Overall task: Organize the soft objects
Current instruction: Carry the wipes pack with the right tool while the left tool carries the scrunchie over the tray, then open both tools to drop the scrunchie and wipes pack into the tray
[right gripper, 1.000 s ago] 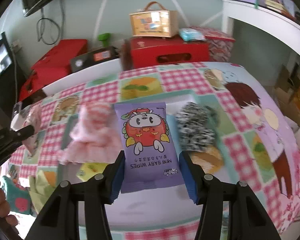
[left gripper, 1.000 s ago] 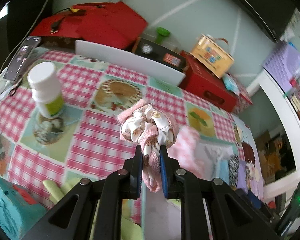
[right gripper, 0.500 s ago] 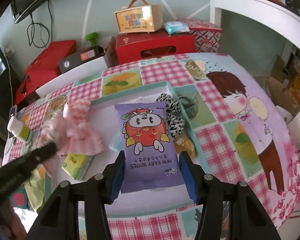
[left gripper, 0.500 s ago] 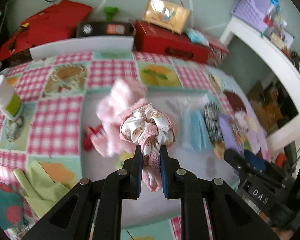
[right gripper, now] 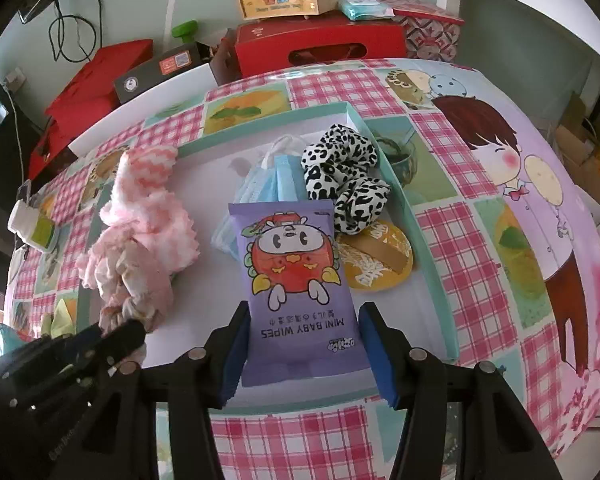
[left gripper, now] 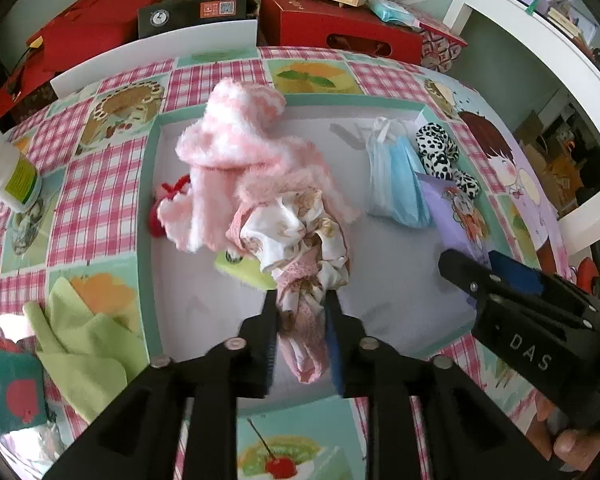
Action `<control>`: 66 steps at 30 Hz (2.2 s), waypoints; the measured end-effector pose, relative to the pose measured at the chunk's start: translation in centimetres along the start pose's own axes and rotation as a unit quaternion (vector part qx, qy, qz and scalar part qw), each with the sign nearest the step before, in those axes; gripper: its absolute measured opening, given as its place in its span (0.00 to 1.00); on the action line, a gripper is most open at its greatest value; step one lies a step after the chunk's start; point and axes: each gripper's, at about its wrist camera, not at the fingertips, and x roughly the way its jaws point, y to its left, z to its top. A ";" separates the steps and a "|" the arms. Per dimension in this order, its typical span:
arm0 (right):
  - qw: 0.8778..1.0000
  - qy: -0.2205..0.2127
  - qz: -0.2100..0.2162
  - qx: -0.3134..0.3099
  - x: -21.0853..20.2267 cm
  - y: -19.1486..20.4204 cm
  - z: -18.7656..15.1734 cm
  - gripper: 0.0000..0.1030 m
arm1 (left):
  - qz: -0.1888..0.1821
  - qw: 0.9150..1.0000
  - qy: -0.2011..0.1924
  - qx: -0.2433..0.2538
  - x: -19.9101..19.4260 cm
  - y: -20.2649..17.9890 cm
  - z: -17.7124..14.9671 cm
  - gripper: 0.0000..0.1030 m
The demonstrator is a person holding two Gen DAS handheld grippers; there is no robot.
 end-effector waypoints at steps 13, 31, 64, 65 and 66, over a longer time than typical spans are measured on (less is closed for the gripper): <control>1.000 -0.026 -0.008 -0.002 -2.4 0.6 0.5 0.66 | -0.005 0.998 -0.038 -0.047 -3.7 2.7 1.2 0.58; 0.998 -0.038 -0.034 -0.021 -1.9 2.7 0.7 0.86 | 0.011 0.993 -0.053 -0.104 -2.4 6.8 1.6 0.90; 0.996 -0.070 -0.012 -0.061 -3.6 7.2 0.1 1.00 | 0.039 0.978 -0.093 -0.182 -6.3 12.1 -0.9 0.97; 0.996 -0.069 -0.012 -0.063 -3.6 7.5 0.1 1.00 | 0.039 0.977 -0.091 -0.188 -6.2 12.5 -1.2 0.97; 0.995 -0.069 -0.012 -0.065 -3.6 7.7 0.0 1.00 | 0.039 0.976 -0.088 -0.194 -6.1 12.8 -1.5 0.97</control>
